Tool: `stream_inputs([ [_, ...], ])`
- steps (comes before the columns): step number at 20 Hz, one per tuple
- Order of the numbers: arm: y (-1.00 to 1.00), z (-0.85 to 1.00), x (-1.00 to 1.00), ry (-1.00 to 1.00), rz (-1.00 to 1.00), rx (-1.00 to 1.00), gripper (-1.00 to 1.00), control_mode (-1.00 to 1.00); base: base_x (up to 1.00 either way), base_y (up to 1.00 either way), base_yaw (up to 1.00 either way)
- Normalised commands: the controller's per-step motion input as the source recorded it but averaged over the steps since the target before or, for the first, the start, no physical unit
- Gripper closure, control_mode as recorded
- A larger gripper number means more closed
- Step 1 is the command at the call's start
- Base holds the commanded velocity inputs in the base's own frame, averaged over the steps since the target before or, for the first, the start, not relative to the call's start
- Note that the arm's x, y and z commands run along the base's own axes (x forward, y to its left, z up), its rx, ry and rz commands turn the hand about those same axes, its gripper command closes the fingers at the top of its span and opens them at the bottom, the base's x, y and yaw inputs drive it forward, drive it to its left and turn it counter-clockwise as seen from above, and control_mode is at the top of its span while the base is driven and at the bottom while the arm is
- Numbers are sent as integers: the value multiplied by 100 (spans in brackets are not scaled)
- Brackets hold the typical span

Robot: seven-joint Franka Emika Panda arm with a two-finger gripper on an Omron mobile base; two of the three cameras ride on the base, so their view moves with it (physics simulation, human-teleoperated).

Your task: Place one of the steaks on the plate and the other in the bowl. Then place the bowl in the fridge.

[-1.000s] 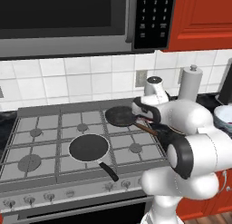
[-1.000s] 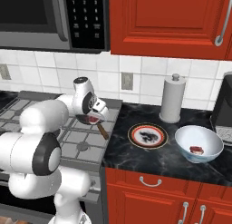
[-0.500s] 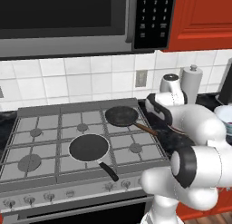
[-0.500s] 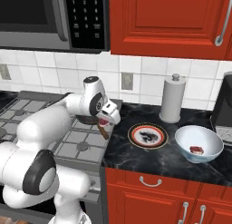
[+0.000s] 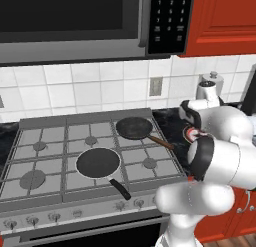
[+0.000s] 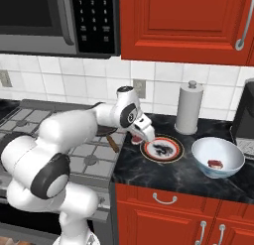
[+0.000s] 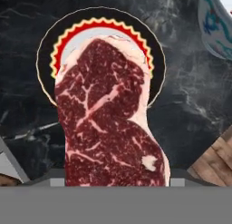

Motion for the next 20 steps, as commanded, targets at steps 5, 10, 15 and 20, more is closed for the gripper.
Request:
stream_inputs([
  [5, -61, -36, 13, 8, -18, 0, 100, -100, 0, 0, 0],
  [10, -9, -23, 24, 0, -2, 0, 100, -100, 0, 0, 0],
  [15, 0, -18, 25, 0, 3, 1, 100, -100, 0, 0, 0],
  [20, -23, -33, 10, 5, 2, 4, 100, -100, 0, 0, 0],
])
